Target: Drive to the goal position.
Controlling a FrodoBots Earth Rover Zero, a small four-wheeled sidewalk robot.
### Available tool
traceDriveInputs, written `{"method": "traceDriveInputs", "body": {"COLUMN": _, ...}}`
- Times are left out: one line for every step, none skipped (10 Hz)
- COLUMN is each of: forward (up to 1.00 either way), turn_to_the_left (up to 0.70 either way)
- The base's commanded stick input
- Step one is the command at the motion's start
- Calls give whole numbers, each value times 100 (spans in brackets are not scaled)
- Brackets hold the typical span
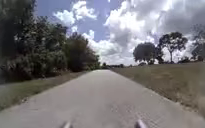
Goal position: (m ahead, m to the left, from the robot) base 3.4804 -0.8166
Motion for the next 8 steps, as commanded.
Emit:
{"method": "traceDriveInputs", "body": {"forward": 50, "turn_to_the_left": 0}}
{"method": "traceDriveInputs", "body": {"forward": 50, "turn_to_the_left": 0}}
{"method": "traceDriveInputs", "body": {"forward": 50, "turn_to_the_left": 0}}
{"method": "traceDriveInputs", "body": {"forward": 50, "turn_to_the_left": 0}}
{"method": "traceDriveInputs", "body": {"forward": 50, "turn_to_the_left": 0}}
{"method": "traceDriveInputs", "body": {"forward": 50, "turn_to_the_left": 0}}
{"method": "traceDriveInputs", "body": {"forward": 50, "turn_to_the_left": 0}}
{"method": "traceDriveInputs", "body": {"forward": 50, "turn_to_the_left": 0}}
